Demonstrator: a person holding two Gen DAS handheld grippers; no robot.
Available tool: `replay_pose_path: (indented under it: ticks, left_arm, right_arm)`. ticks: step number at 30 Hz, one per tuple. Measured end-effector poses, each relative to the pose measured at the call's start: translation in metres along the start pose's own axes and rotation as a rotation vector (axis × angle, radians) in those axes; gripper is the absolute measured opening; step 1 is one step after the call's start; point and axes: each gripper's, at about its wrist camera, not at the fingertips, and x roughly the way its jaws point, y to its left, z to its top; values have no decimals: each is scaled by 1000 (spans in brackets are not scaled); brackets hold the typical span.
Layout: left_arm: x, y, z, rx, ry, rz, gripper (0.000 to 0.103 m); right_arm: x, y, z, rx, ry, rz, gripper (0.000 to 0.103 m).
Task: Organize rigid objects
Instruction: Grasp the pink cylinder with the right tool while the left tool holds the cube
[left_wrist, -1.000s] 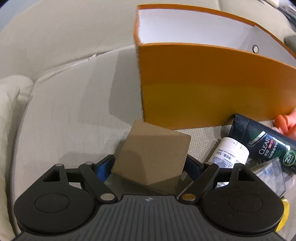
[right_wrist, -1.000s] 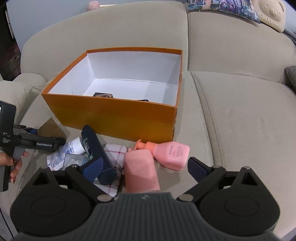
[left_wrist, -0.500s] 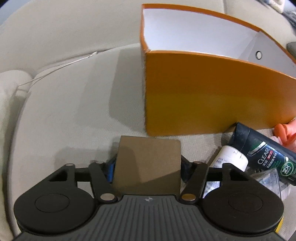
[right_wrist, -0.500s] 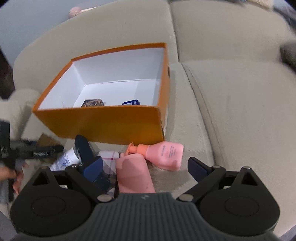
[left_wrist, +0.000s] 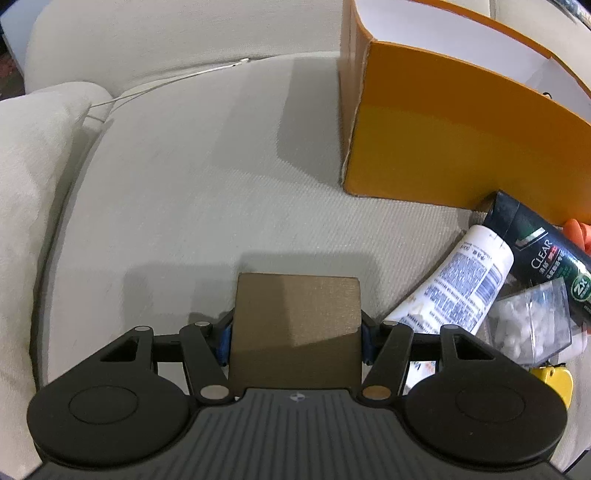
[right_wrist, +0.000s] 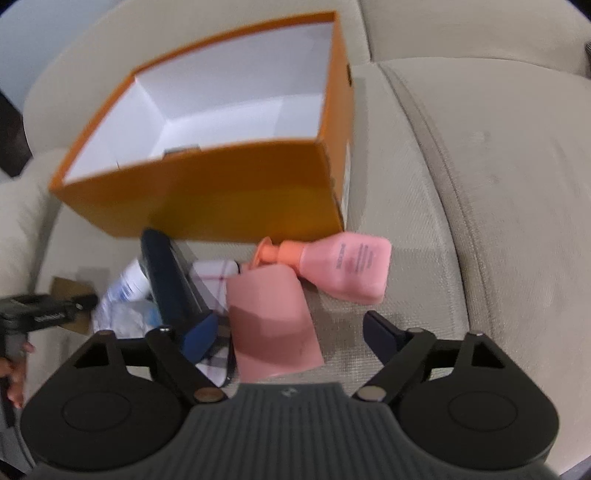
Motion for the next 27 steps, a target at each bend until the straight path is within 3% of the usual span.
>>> replay_pose_path:
  ticks: [4,7,10,15,16,18,27]
  left_arm:
    - [-3,-1,-3,-35,9,10,75]
    - [6,9,1,-34,8,11,75]
    - [7,9,1,-25,5,9,77]
    - [12,16,2,-43,-4,-14,87]
    - [12,17,3,-54,-2,-22,86]
    - [11,20,5,-77,2,-41,70]
    - [5,23,6,-107,42,-46,68]
  right_arm:
    - [12,10,0,-35,29,-17,65]
    - [21,18,0,-70,48,-35,59]
    - [28,21,1,-92,69,-61,60]
    - [37,17,6,-60,88,-50,60]
    - [39,16,6,-50,89,-45,60]
    - [39,15,6,-41,92,-41,60]
    - [26,4,5,-7,95,7,59]
